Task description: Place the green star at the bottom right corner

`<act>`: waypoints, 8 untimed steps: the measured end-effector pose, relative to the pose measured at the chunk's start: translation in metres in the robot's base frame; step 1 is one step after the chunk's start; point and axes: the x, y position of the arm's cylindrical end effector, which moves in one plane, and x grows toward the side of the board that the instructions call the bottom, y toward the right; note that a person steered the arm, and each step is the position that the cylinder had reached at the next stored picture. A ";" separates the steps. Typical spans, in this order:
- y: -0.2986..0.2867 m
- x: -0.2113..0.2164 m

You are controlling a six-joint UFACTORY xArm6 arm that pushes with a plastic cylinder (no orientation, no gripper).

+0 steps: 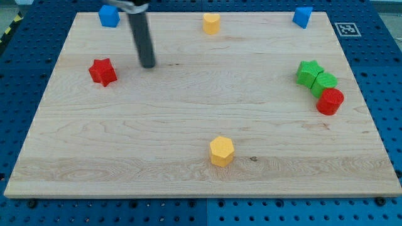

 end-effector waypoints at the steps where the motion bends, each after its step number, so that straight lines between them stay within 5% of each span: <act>1: 0.075 -0.013; 3: 0.179 -0.020; 8: 0.188 -0.020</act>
